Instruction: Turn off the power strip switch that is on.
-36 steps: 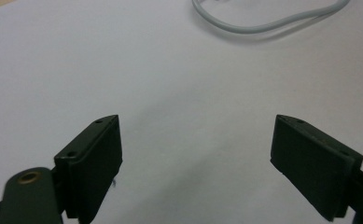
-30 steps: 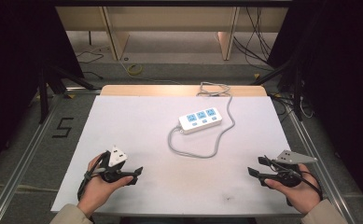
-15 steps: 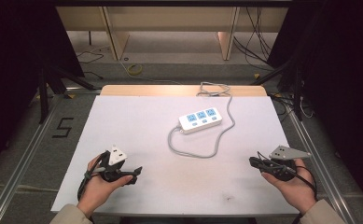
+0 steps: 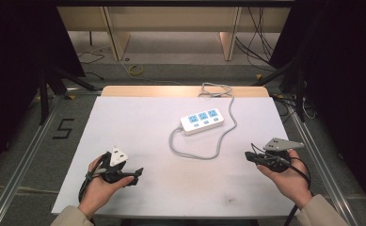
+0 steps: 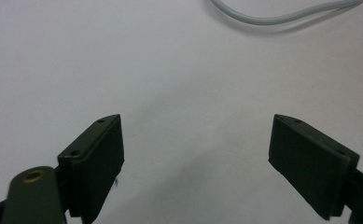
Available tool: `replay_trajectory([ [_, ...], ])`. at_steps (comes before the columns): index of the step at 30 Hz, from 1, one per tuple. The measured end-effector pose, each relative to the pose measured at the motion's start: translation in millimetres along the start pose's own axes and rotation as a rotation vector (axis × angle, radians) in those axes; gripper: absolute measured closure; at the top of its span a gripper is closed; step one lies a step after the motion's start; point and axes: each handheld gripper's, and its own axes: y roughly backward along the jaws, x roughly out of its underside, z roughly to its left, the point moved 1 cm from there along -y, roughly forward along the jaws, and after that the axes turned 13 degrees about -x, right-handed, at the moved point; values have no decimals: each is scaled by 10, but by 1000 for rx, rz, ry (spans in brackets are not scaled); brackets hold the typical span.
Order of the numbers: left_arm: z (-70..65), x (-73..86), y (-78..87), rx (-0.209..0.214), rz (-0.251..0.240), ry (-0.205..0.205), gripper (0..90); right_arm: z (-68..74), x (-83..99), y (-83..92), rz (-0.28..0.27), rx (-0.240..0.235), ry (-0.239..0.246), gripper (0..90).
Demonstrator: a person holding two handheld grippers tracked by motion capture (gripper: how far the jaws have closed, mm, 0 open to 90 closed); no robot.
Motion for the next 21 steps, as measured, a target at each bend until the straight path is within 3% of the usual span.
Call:
replay_trajectory([
  [21,-8,-7,-10,-2,1,-6,178,-53,-303,-190,15,-13,-4,900],
])
